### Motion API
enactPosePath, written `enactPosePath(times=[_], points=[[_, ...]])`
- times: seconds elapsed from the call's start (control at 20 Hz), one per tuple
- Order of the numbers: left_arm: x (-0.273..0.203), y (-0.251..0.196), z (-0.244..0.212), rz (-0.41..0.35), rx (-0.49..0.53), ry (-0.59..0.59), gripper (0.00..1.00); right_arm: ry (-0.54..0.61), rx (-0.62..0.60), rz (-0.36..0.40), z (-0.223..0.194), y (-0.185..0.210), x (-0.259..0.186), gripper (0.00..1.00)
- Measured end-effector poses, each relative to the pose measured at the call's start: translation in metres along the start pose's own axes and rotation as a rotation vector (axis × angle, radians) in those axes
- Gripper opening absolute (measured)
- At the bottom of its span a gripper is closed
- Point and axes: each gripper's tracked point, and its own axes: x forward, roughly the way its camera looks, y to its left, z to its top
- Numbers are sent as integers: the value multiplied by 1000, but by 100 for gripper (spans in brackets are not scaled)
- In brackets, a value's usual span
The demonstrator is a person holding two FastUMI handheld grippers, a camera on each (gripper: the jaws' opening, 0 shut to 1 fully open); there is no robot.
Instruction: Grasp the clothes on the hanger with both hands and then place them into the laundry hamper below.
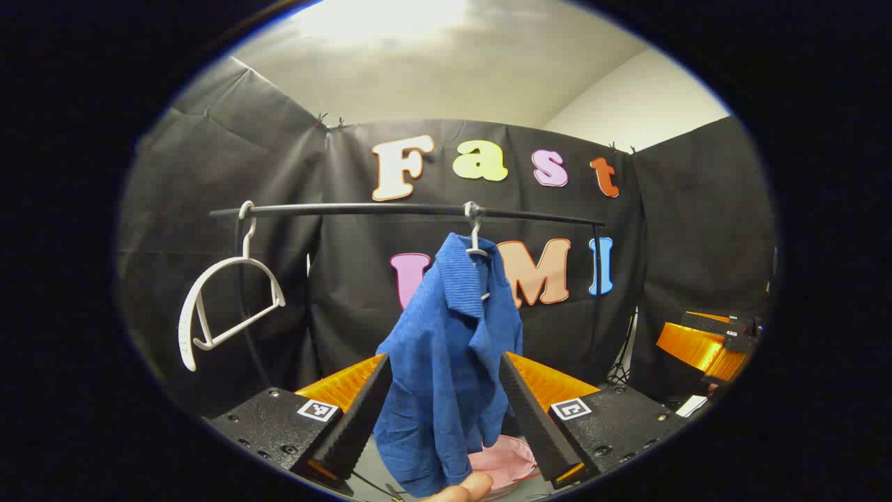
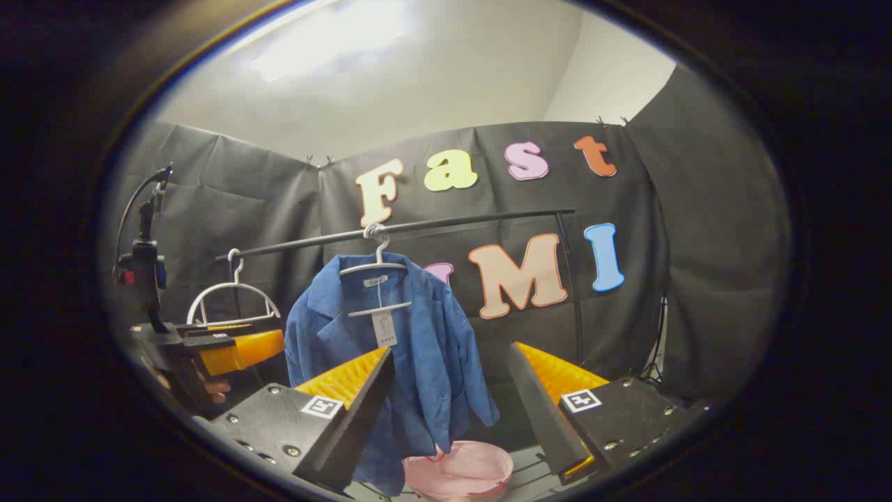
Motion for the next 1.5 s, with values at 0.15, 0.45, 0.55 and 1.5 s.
enactPosePath(times=[0.15,0.45,0.55,1.5], points=[[-6,-20,-8,-18,-9,1,94,-22,-15,-8,3,-13,-10,98],[-12,-47,-11,-55,-83,22,94,-32,8,23,6,-14,-19,98],[-10,-48,-6,-43,-70,9,94,-35,21,46,10,-11,-22,98],[2,-74,-19,-57,-84,41,94,-39,-14,70,4,-14,-20,98]])
